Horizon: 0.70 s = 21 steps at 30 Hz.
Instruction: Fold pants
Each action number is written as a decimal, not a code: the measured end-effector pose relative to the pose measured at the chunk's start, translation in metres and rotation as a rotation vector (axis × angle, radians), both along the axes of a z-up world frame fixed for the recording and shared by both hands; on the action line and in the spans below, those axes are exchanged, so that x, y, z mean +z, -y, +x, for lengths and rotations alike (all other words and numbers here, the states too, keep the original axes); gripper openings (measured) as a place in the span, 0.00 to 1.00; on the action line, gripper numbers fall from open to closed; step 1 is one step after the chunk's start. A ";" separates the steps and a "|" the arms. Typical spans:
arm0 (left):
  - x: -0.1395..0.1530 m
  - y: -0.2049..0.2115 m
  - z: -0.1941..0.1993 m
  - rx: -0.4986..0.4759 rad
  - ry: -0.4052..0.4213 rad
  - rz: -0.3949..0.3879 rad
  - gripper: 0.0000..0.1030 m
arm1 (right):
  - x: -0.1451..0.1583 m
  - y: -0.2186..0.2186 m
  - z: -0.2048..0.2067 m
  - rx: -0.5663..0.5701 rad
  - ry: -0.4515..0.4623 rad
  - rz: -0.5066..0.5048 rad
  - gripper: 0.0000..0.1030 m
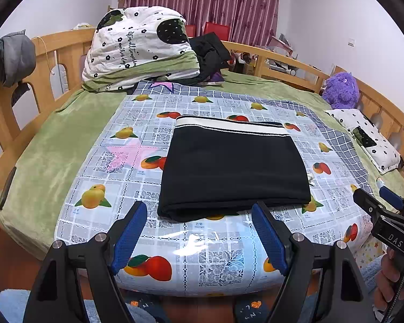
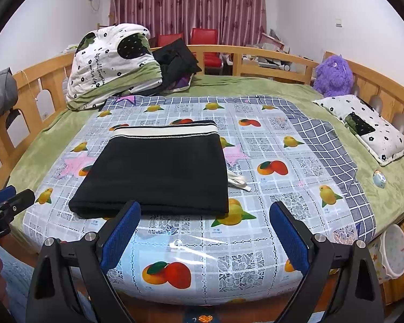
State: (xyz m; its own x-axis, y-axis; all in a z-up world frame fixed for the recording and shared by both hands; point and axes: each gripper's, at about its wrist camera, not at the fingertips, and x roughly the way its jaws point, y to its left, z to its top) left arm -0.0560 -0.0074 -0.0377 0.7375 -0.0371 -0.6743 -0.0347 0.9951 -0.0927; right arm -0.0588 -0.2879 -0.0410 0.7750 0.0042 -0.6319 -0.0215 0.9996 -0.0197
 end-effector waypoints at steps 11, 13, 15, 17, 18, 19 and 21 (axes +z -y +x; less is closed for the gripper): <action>0.000 0.002 -0.001 -0.005 0.005 -0.001 0.76 | -0.001 0.000 0.000 -0.001 -0.002 -0.004 0.92; 0.000 0.002 -0.001 -0.006 0.005 -0.003 0.76 | -0.001 0.000 0.000 -0.002 -0.002 -0.004 0.92; 0.000 0.002 -0.001 -0.005 0.005 -0.003 0.76 | -0.001 0.000 0.000 -0.001 -0.002 -0.003 0.92; 0.000 0.002 -0.001 -0.005 0.005 -0.002 0.76 | -0.001 0.000 0.000 -0.001 -0.003 -0.003 0.92; 0.000 0.002 -0.001 -0.004 0.005 -0.002 0.76 | -0.001 0.000 0.000 -0.002 -0.002 -0.004 0.92; 0.000 0.002 -0.001 -0.004 0.005 -0.003 0.76 | -0.001 0.000 0.000 -0.001 -0.002 -0.005 0.92; 0.000 0.002 -0.001 -0.005 0.004 -0.003 0.76 | -0.001 -0.001 0.000 -0.002 -0.002 -0.006 0.92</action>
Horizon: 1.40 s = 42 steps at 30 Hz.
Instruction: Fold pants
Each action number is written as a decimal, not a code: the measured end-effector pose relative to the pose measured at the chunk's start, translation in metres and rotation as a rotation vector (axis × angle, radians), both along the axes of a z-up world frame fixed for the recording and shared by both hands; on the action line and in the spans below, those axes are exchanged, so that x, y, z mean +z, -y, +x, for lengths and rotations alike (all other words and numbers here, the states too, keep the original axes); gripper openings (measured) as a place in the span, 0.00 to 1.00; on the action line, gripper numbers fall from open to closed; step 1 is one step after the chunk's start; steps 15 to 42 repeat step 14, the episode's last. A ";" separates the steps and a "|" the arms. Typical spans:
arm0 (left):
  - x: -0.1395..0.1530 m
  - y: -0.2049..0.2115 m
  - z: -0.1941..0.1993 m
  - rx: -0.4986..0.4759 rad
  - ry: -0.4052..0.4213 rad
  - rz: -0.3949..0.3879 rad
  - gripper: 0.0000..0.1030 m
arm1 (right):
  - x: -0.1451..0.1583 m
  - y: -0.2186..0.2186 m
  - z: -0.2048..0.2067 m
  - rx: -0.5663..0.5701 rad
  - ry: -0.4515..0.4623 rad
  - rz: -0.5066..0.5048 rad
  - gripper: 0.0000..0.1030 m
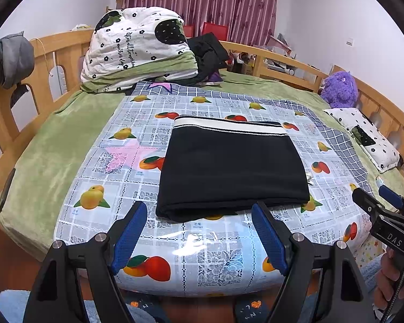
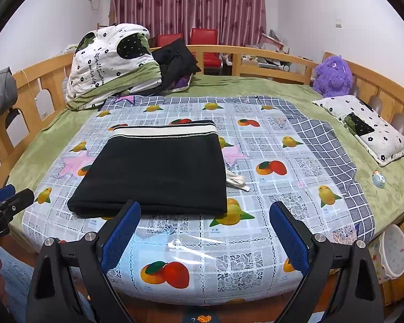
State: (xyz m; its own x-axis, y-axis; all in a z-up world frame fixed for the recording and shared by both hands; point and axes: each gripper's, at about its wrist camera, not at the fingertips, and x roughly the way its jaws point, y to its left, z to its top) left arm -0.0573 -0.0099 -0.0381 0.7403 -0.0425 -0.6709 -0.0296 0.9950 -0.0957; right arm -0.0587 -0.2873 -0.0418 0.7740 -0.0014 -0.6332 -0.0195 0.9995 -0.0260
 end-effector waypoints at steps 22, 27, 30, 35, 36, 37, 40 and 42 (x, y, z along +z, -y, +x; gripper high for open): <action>0.000 0.001 -0.001 -0.020 0.008 -0.005 0.77 | 0.000 0.002 -0.001 0.003 0.002 -0.003 0.92; 0.000 0.001 -0.001 -0.020 0.008 -0.005 0.77 | 0.000 0.002 -0.001 0.003 0.002 -0.003 0.92; 0.000 0.001 -0.001 -0.020 0.008 -0.005 0.77 | 0.000 0.002 -0.001 0.003 0.002 -0.003 0.92; 0.000 0.001 -0.001 -0.020 0.008 -0.005 0.77 | 0.000 0.002 -0.001 0.003 0.002 -0.003 0.92; 0.000 0.001 -0.001 -0.020 0.008 -0.005 0.77 | 0.000 0.002 -0.001 0.003 0.002 -0.003 0.92; 0.000 0.001 -0.001 -0.020 0.008 -0.005 0.77 | 0.000 0.002 -0.001 0.003 0.002 -0.003 0.92; 0.000 0.001 -0.001 -0.020 0.008 -0.005 0.77 | 0.000 0.002 -0.001 0.003 0.002 -0.003 0.92; 0.000 0.001 -0.001 -0.020 0.008 -0.005 0.77 | 0.000 0.002 -0.001 0.003 0.002 -0.003 0.92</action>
